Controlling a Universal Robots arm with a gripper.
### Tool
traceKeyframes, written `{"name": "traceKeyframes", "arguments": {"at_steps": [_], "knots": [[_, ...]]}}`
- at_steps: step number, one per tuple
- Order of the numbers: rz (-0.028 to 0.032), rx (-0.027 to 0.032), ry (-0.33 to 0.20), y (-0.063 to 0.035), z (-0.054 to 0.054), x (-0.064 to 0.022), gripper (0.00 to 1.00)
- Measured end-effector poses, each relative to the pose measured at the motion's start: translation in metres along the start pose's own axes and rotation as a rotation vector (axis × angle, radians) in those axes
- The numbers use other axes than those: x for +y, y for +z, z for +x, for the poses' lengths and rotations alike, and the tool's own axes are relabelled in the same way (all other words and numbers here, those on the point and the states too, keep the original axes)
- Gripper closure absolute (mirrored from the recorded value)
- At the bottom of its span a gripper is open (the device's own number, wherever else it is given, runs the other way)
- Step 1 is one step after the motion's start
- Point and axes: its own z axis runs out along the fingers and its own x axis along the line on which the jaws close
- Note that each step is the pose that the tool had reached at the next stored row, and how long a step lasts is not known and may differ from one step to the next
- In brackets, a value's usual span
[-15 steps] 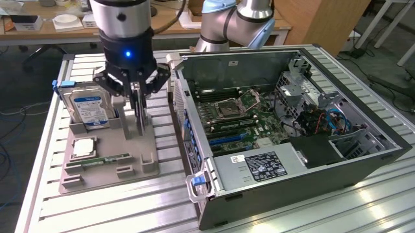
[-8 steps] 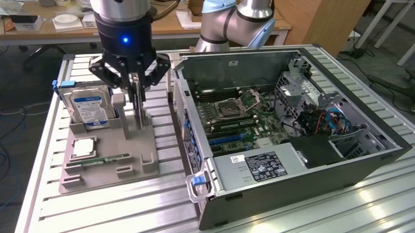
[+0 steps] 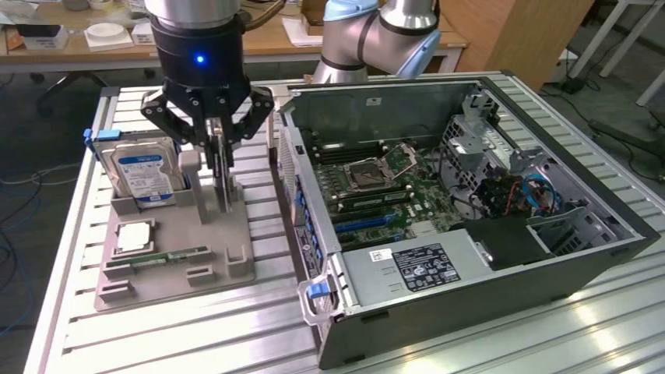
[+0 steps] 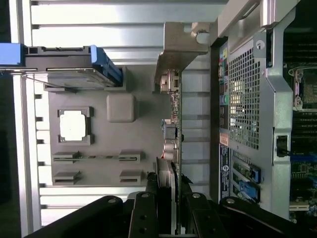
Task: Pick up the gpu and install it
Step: 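Pick up the gpu and move the gpu toward the slot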
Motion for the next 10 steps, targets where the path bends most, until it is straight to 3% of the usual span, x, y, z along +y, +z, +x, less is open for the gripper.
{"name": "traceKeyframes", "arguments": {"at_steps": [3,5,10], "knots": [[-0.0003,-0.0003,0.0,-0.0111,0.0,0.0003,0.73],[-0.0002,-0.0001,0.0,-0.038,0.0,0.0008,0.73],[-0.0001,-0.0002,0.0,-0.0603,0.0,0.0013,0.73]]}}
